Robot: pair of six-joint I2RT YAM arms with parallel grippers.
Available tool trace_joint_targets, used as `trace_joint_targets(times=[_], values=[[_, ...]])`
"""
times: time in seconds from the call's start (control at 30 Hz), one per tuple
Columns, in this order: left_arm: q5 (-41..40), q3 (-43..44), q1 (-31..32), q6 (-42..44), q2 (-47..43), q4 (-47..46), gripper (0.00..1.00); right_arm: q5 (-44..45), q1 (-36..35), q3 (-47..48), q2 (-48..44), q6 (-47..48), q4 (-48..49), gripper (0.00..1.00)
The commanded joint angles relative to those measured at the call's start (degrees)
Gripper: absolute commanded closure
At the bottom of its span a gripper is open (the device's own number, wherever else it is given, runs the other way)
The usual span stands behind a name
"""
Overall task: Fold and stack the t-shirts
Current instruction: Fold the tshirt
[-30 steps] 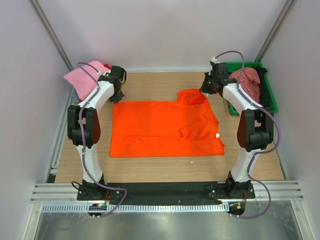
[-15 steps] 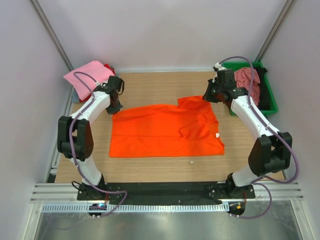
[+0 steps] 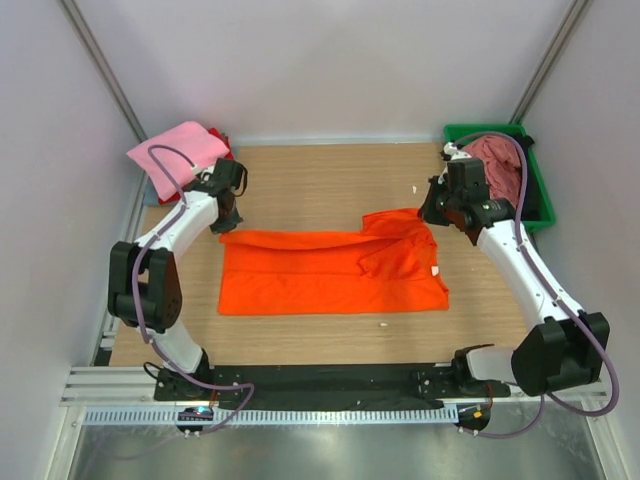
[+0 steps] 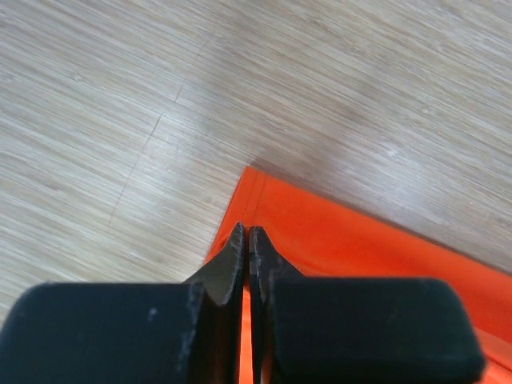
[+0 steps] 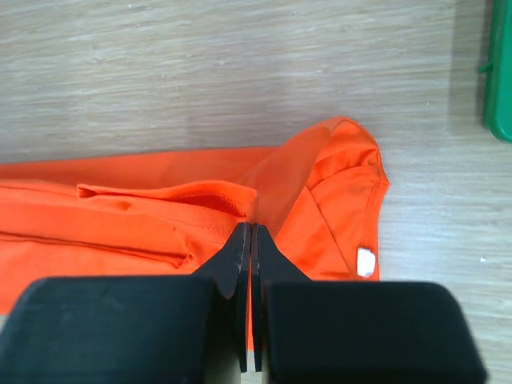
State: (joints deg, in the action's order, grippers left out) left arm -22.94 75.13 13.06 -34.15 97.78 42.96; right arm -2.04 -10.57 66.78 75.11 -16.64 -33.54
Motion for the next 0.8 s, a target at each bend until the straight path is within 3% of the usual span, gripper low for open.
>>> trace_joint_targets(times=[0.0,0.43,0.53,0.57,0.6,0.63,0.67,0.7,0.73,0.77], values=[[-1.67,-0.6,0.47,0.84,-2.59,-1.91,1.0,1.25,-0.24,-1.83,-3.56,0.12,-0.74,0.99],[-4.21,-3.68,1.79,0.4,-3.73,-1.3,1.0,6.17,-0.24,-10.97,-9.62,-6.2,-0.74,0.99],[-6.5,-4.03,1.88,0.14,-4.79,0.63,0.94,8.1,-0.24,-15.87,-14.28,-9.89,-1.17,0.98],[-7.29,-4.2,1.97,0.14,-5.66,0.98,0.84,8.63,-0.24,-16.77,-15.42,-10.77,-1.44,0.94],[-8.77,-4.47,2.06,-0.04,-6.02,1.68,0.79,9.07,-0.24,-17.56,-16.65,-12.43,-1.61,0.83],[-9.14,-4.38,2.06,-0.56,-6.37,2.21,0.74,10.21,-0.24,-18.78,-19.01,-13.23,-2.31,0.57],[-9.32,-4.21,2.06,-0.74,-6.89,2.74,0.7,10.91,-0.24,-19.32,-20.26,-13.76,-2.75,0.47],[-9.67,-4.29,2.06,-0.92,-7.42,3.44,0.66,11.7,-0.24,-19.84,-21.31,-15.07,-3.19,0.3],[-10.28,-4.38,2.14,-1.18,-7.86,3.88,0.61,13.45,-0.24,-20.37,-23.15,-15.35,-3.89,0.25],[-10.54,-4.38,2.06,-1.62,-9.0,4.23,0.45,14.08,-0.24,-20.46,-23.86,-15.7,-4.08,0.24]])
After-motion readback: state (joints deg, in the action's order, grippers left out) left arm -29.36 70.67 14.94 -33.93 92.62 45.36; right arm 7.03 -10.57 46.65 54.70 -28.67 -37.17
